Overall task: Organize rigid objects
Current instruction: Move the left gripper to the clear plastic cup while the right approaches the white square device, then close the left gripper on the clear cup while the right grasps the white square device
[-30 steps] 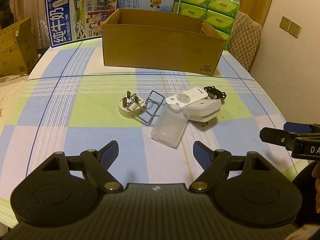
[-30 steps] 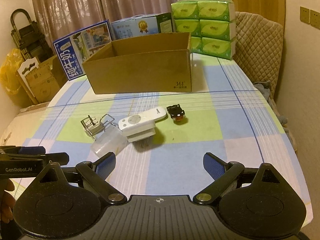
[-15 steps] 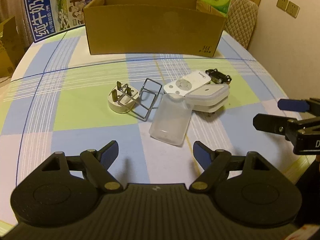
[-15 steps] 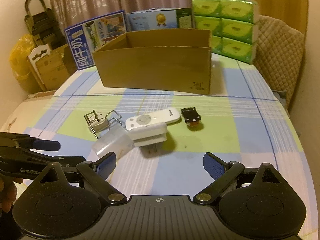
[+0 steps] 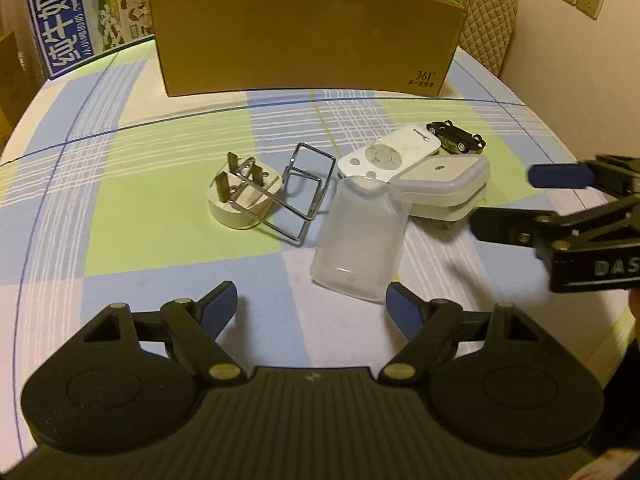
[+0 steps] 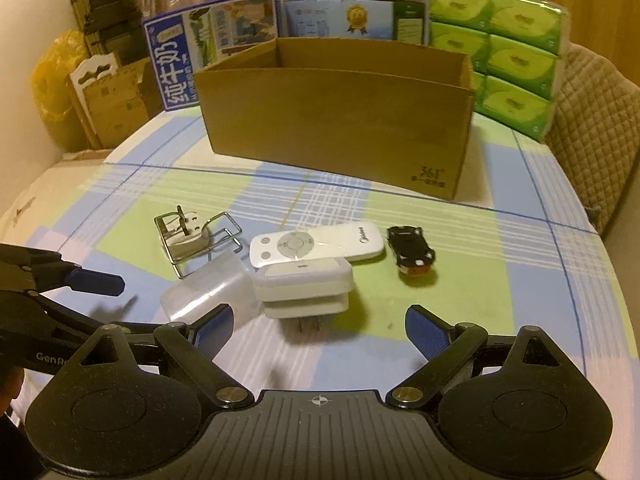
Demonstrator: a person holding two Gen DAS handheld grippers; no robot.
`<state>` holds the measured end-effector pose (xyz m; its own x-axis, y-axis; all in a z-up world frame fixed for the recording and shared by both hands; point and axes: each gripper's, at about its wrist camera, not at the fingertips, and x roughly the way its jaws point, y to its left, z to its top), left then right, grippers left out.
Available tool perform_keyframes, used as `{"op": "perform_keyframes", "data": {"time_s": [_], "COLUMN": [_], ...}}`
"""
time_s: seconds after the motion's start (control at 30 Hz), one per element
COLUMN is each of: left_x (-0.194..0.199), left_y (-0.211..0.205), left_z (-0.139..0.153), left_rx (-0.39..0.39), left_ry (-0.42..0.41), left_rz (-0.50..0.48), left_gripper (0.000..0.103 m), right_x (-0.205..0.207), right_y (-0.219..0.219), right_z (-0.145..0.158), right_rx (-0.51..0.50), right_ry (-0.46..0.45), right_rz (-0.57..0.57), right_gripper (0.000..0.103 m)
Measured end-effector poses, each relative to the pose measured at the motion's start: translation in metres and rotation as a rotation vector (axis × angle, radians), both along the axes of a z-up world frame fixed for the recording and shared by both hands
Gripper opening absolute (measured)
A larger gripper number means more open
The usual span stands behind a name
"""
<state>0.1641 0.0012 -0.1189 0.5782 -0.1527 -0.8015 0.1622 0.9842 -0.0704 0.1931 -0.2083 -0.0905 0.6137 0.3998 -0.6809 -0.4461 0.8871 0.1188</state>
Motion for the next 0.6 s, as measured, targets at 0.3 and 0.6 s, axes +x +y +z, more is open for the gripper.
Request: {"op": "perform_keyframes", "data": {"time_s": [0.3,0.6], "left_x": [0.008,0.012], "left_y": [-0.004,-0.008], "left_z": [-0.006,-0.008], "left_rx": [-0.020,-0.035], "left_ry": [0.003,-0.005], "left_rz": [-0.034,-0.069], "left_gripper": [0.078,0.076], "right_x": [0.024,0.038], "right_y": [0.020,0.026], "right_z": [-0.014,-0.022], "right_rx": [-0.043,-0.040], "right_ry": [0.006,0.021], "right_rz": [0.039,0.051], "right_gripper": [0.080,0.061]}}
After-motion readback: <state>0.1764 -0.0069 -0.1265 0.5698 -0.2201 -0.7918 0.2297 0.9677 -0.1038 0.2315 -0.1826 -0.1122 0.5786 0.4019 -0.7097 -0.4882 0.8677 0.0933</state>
